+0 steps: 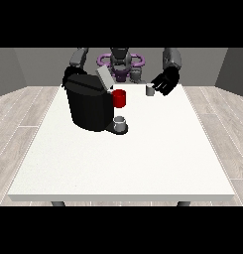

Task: Insert the coffee pod into the coffee machine and close the lid

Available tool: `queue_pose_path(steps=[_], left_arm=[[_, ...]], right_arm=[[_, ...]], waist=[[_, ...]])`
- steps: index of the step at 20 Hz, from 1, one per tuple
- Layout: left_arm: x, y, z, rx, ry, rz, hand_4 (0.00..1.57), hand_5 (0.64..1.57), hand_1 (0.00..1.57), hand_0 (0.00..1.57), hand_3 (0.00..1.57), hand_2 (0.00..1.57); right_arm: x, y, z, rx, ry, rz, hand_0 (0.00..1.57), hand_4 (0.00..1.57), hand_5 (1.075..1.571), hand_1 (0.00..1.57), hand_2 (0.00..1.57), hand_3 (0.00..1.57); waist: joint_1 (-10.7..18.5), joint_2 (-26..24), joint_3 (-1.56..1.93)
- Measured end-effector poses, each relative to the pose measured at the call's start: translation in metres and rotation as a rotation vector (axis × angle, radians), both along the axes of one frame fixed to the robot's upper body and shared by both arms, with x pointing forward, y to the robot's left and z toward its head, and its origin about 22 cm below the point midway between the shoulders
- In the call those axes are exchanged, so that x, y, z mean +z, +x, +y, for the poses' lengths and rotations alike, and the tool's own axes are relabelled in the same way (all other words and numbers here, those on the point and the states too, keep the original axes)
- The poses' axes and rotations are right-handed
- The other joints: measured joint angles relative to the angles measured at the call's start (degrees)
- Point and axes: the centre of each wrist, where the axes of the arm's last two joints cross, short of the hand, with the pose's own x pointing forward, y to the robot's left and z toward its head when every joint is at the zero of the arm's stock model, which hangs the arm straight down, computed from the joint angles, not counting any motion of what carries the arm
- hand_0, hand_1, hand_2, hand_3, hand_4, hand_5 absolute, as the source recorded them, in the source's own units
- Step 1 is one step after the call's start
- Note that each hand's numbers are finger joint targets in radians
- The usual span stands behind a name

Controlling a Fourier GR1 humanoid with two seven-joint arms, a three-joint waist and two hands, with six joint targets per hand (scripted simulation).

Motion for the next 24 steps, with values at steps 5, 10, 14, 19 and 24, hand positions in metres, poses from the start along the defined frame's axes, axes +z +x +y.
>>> queue_pose_path(steps=[5,10,14,19,24], left_arm=[[0.025,0.01,-0.013,0.003,-0.005,-0.017,0.54,1.571,1.01,1.01,1.22,1.2],[0.068,0.02,-0.015,0.038,-0.022,-0.073,0.51,1.571,1.21,1.21,1.2,1.25],[0.093,0.025,-0.015,0.069,-0.049,-0.111,0.48,1.571,1.28,1.28,1.27,1.33],[0.111,0.028,-0.025,0.059,-0.046,-0.145,0.52,1.571,1.28,1.28,1.26,1.33],[0.122,0.029,-0.026,0.075,-0.037,-0.173,0.49,1.571,1.28,1.28,1.24,1.3]], right_arm=[[0.001,0.002,0.006,0.021,0.006,-0.01,0.0,0.5,1.571,0.0,0.0,0.0],[0.016,0.009,0.015,0.049,0.002,-0.047,0.0,0.51,1.571,0.0,0.0,0.0],[0.032,0.014,0.025,0.072,-0.008,-0.076,0.0,0.51,1.571,0.0,0.0,0.0],[0.036,0.015,0.027,0.059,-0.014,-0.095,0.0,0.54,1.571,0.0,0.0,0.0],[0.044,0.017,0.026,0.058,-0.029,-0.126,0.0,0.48,1.571,0.0,0.0,0.0]], waist=[[-1.55,-0.39,-0.01],[-4.01,1.11,-0.01],[-6.17,2.69,-0.03],[-7.06,3.97,-0.02],[-8.3,5.82,-0.02]])
